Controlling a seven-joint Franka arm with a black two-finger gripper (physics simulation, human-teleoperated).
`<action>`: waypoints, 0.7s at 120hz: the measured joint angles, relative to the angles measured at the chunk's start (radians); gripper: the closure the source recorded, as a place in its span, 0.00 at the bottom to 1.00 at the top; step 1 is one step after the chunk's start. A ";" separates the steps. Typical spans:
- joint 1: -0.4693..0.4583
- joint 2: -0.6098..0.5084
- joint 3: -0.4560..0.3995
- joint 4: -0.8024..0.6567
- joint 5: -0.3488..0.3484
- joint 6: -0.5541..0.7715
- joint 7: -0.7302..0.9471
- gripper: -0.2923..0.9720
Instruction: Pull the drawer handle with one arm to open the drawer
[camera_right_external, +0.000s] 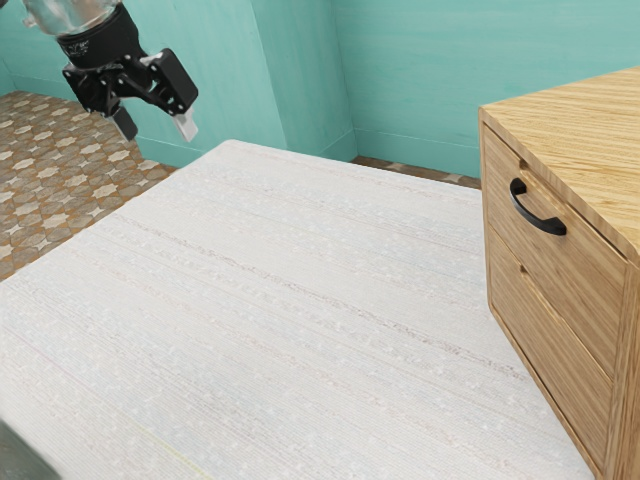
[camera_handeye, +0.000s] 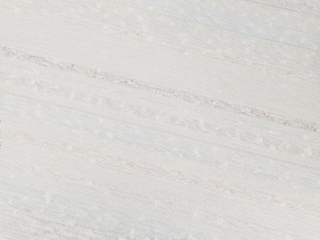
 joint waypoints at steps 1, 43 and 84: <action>0.000 0.001 -0.001 0.000 0.000 -0.002 -0.007 0.23; -0.238 0.019 -0.007 -0.007 -0.004 -0.033 -0.241 0.23; -0.274 0.019 -0.024 -0.059 -0.010 0.042 -0.442 0.23</action>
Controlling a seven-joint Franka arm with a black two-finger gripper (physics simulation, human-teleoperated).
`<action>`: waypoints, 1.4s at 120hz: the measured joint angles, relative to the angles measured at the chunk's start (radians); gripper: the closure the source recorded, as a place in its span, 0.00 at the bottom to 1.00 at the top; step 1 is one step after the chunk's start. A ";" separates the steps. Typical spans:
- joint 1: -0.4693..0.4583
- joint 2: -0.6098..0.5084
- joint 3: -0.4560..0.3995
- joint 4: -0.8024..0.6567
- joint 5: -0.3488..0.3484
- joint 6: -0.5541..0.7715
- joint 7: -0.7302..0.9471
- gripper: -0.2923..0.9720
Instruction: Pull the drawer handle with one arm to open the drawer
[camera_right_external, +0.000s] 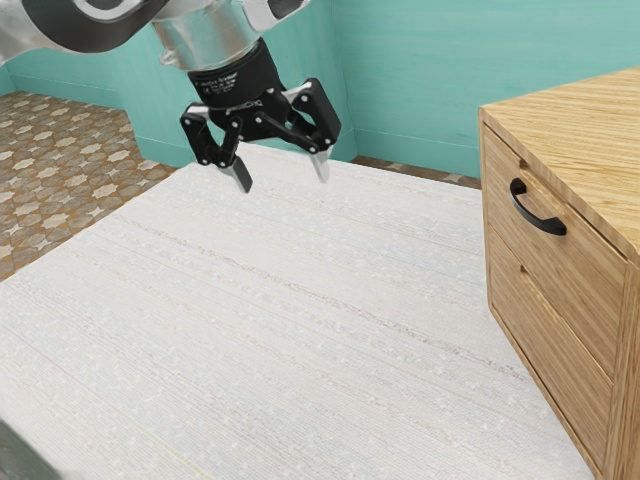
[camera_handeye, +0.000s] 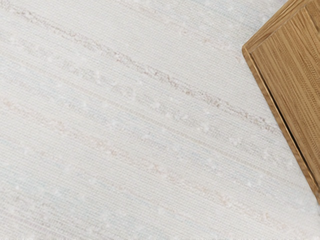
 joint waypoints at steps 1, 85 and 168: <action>-0.002 -0.001 0.000 -0.002 -0.001 0.003 -0.004 0.23; -0.041 0.036 -0.064 -0.145 -0.138 0.350 -0.199 0.25; -0.087 0.147 -0.077 -0.061 -0.160 0.456 -0.277 0.32</action>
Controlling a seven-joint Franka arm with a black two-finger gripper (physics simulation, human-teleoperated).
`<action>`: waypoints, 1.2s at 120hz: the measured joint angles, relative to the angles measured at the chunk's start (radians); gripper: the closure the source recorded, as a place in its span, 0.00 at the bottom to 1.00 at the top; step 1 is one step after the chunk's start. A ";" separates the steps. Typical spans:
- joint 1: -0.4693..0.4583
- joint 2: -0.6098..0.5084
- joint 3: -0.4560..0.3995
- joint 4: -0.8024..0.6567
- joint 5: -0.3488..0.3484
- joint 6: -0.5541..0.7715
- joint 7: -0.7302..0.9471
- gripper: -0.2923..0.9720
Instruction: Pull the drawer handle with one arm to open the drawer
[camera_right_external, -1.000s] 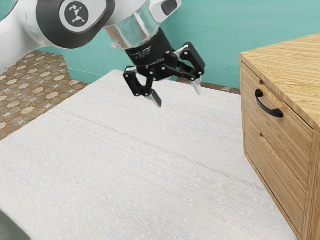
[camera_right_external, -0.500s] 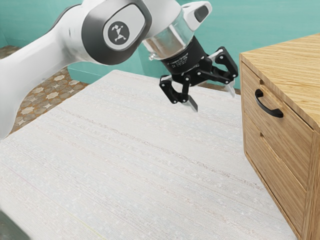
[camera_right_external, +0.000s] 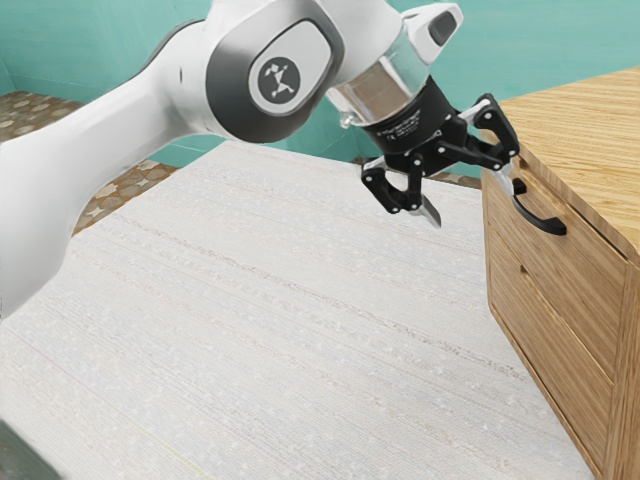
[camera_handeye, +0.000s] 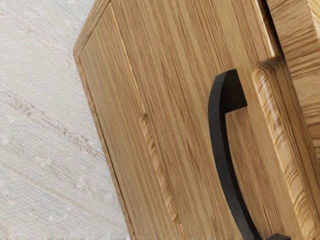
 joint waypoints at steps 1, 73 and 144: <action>-0.001 0.000 0.000 0.000 0.000 0.000 -0.001 0.32; -0.007 0.057 0.000 0.019 -0.006 0.042 -0.058 0.34; -0.007 0.086 0.001 0.026 -0.007 0.068 -0.077 0.36</action>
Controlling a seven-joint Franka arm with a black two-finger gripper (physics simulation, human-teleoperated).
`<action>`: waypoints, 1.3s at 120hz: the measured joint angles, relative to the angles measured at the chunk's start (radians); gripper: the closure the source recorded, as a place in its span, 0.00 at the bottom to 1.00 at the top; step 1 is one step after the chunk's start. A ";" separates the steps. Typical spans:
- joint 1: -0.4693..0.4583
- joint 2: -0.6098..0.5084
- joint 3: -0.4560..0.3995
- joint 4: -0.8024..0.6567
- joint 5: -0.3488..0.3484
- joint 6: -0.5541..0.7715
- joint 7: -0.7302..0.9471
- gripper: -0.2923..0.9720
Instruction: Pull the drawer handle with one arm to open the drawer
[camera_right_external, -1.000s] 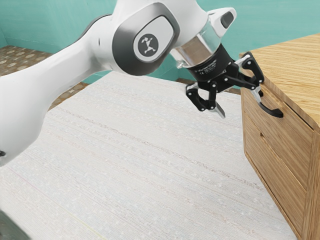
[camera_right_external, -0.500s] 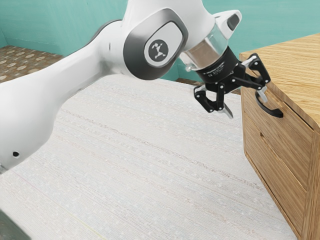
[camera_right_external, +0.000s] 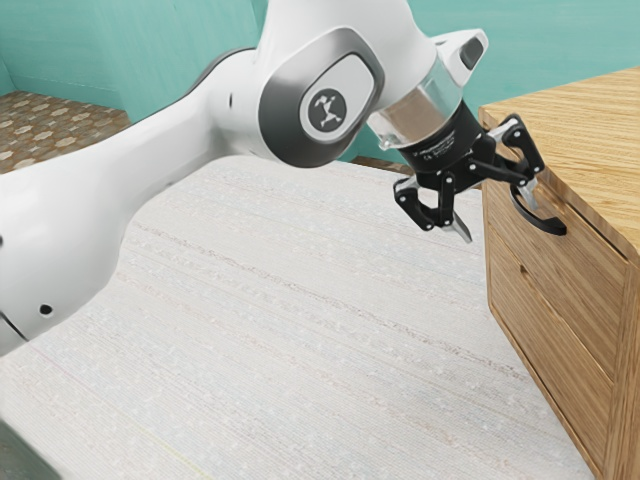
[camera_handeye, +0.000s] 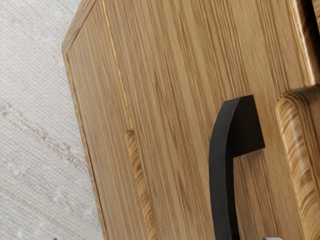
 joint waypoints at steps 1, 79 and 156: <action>0.000 0.000 0.000 0.000 0.000 0.000 0.000 0.36; -0.001 -0.016 0.002 -0.002 0.007 -0.039 -0.013 0.73; 0.008 -0.147 0.010 -0.151 0.021 -0.051 -0.026 0.85</action>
